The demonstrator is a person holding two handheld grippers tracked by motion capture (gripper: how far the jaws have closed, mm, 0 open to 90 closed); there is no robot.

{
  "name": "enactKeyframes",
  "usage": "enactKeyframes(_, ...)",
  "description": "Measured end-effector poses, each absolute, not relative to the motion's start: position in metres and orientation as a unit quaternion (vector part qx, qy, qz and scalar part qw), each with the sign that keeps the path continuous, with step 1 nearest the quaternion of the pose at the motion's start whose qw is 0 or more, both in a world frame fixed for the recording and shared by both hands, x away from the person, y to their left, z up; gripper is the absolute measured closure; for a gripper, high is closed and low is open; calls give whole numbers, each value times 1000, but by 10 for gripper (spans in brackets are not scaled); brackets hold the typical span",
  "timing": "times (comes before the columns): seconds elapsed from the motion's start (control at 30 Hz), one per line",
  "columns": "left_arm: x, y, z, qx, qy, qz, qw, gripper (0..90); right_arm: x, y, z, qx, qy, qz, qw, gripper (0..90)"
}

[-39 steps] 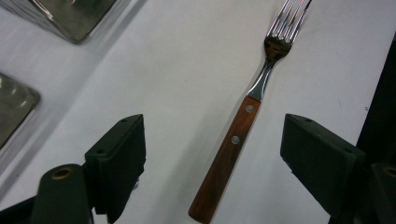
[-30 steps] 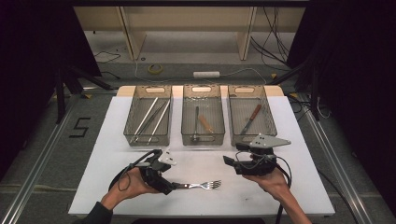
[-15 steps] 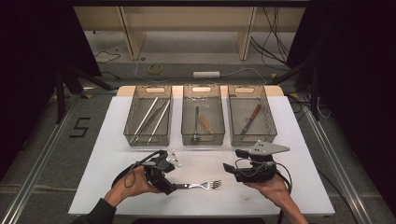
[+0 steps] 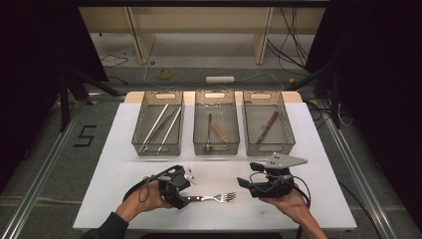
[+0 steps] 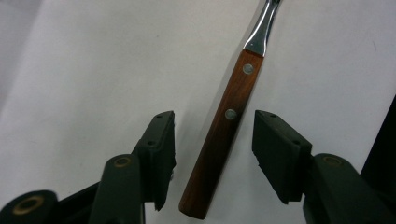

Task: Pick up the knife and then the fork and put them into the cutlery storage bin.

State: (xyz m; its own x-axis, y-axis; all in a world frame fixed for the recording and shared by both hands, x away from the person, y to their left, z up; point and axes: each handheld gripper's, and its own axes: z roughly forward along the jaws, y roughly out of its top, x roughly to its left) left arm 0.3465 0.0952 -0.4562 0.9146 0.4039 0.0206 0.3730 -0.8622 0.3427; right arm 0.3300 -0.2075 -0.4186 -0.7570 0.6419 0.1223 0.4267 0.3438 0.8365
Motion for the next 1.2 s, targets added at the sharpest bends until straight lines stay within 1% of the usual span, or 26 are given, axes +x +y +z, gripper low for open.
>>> enactKeyframes(0.27, 346, 94, -458, 968, 190, 43, 158, 574, 330, -207, -419, 329, 812, 469, 114, 303)
enactKeyframes(0.6, 345, 91, -462, 975, 170, 38, 139, 631, 330, -206, -419, 327, 813, 469, 113, 304)
enactKeyframes(1.0, 345, 91, -463, 978, 146, 26, 145, 738, 330, -206, -419, 327, 814, 468, 111, 307)
enactKeyframes(1.2, 344, 92, -464, 978, 141, 28, 150, 750, 330, -205, -419, 325, 815, 467, 112, 307)
